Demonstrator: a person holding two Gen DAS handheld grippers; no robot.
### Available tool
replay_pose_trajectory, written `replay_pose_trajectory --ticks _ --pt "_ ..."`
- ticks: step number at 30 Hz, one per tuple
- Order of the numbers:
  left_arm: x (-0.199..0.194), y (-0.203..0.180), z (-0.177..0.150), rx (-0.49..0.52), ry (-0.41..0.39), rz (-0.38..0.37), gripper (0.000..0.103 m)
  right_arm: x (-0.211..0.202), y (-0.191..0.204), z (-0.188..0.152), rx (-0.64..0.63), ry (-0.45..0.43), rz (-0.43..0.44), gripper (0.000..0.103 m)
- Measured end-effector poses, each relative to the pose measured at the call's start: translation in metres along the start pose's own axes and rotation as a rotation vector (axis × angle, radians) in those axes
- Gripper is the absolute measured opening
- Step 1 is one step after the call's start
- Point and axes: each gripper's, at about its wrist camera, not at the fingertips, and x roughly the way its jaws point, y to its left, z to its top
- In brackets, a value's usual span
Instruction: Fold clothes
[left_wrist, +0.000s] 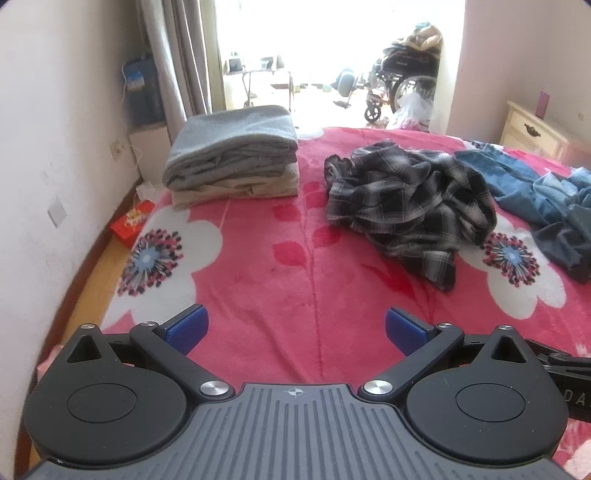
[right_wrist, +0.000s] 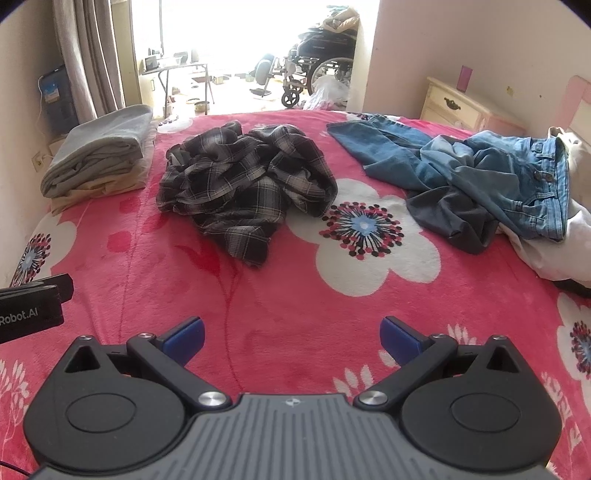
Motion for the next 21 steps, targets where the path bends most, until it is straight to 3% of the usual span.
replay_pose_trajectory --ticks 8,21 --pt "-0.0003 -0.0030 -0.0009 0.020 0.010 0.046 0.103 0.0010 0.0011 0.0005 0.001 0.003 0.006 0.103" --pt "-0.0044 -0.0011 0.0009 -0.017 -0.007 0.046 0.103 0.0012 0.0003 0.0009 0.006 0.001 0.003 0.103"
